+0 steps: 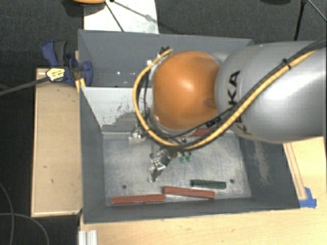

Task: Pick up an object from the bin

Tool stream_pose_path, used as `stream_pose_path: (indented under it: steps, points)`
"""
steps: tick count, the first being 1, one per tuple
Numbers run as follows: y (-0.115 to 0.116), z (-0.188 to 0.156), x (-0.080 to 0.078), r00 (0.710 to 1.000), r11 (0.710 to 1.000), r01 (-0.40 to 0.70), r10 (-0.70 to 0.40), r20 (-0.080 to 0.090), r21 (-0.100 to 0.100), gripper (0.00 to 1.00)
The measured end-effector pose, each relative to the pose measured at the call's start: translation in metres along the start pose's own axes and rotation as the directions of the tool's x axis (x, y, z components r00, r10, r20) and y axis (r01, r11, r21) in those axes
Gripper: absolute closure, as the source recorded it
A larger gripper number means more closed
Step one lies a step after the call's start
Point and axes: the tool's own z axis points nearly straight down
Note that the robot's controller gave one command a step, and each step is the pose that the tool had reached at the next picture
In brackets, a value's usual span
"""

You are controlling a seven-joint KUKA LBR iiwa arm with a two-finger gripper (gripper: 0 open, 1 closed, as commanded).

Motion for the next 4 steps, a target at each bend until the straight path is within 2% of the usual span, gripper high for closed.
stream_pose_path:
  steps: [1,2,3,4]
  points:
    - [0.001,-0.006,-0.002,1.000,1.000,-0.004,0.004,0.003,0.000,0.00]
    - [-0.040,0.037,0.022,0.997,0.997,0.073,-0.073,0.006,0.000,0.00]
    - [-0.063,0.056,0.014,1.000,1.000,0.006,-0.006,0.000,0.001,0.00]
    - [-0.068,0.066,0.021,0.999,0.999,0.042,-0.042,0.002,0.000,0.00]
